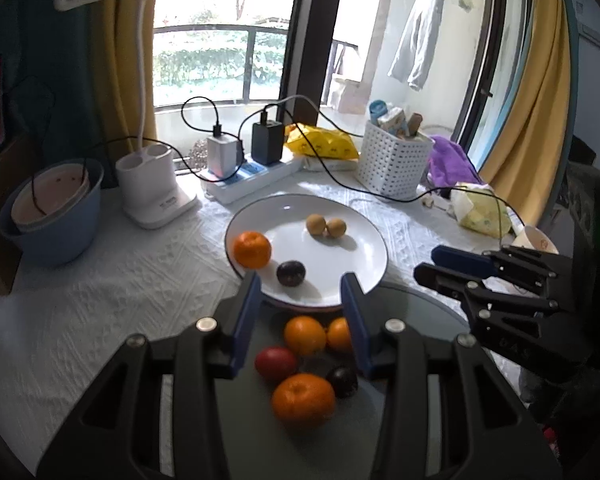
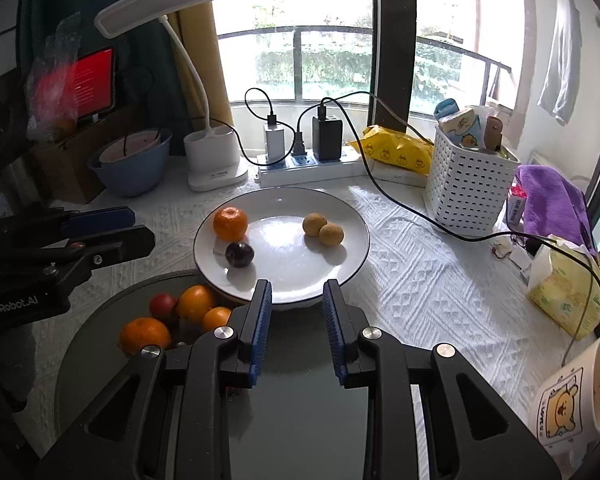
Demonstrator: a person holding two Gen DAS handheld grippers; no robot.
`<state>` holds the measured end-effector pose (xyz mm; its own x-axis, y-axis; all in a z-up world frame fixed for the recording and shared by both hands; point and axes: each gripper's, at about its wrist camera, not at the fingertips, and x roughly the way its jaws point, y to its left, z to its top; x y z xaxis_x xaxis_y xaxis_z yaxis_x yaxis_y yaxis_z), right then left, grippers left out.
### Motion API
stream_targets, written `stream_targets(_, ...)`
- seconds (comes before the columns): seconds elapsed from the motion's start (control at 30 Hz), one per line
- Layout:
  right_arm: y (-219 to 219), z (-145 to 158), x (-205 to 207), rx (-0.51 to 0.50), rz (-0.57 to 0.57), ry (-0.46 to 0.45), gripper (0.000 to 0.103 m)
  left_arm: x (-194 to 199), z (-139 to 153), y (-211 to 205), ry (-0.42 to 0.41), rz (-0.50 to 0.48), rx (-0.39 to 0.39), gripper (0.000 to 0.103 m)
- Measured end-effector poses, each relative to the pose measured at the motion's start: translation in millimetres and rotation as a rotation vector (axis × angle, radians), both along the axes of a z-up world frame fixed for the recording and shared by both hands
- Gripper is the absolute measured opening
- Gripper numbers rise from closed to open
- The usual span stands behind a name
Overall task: Organize fruits
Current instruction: 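Withdraw both tools to the mat and move the right tool toward a red tomato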
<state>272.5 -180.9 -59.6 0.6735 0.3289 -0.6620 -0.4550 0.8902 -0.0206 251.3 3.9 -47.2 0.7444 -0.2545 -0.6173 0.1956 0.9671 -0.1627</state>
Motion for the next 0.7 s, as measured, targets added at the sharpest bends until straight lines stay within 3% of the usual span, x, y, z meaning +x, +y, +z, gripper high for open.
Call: stream_targets(0.7, 6.1, -18.9, -31.6, -0.004, 0.029, 0.043, 0.028, -46.1, -36.8, 16.6, 0.074, 0.059, -0.032, 0.043)
